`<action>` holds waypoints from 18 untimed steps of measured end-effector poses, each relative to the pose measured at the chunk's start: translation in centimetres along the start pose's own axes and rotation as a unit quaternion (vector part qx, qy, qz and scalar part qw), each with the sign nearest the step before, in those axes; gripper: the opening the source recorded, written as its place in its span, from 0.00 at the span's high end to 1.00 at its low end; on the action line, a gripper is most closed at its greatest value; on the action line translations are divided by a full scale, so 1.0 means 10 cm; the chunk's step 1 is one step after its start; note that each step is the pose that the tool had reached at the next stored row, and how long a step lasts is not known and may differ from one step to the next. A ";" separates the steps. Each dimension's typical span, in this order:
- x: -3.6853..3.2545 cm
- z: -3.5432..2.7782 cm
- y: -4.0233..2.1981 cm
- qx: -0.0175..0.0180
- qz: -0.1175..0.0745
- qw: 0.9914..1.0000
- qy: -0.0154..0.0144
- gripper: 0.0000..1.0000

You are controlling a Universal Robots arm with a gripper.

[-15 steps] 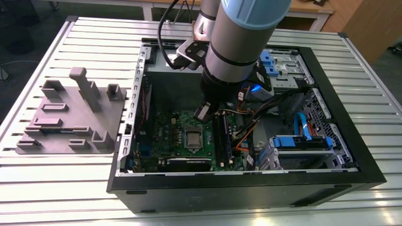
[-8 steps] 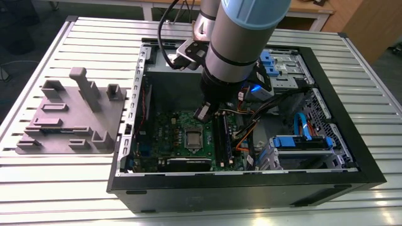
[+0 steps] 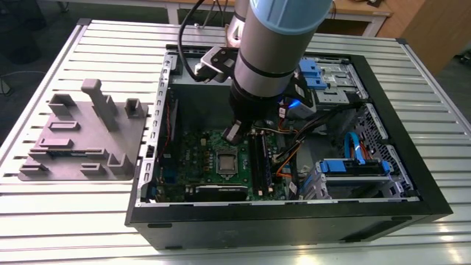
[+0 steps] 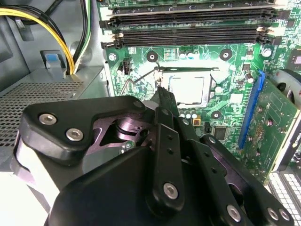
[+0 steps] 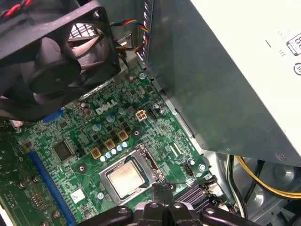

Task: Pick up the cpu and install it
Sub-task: 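Close the cpu cover, then install the first cpu locking lever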

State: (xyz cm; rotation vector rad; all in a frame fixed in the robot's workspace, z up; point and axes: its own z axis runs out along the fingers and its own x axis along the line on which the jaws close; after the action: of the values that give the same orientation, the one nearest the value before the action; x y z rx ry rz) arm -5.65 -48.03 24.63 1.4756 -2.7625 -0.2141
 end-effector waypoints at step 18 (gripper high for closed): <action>-0.033 -0.001 -0.044 0.000 0.000 1.000 0.000 0.90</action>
State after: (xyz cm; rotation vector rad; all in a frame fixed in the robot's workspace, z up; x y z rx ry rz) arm -5.10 -48.00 24.61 1.4755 -2.7626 -0.2142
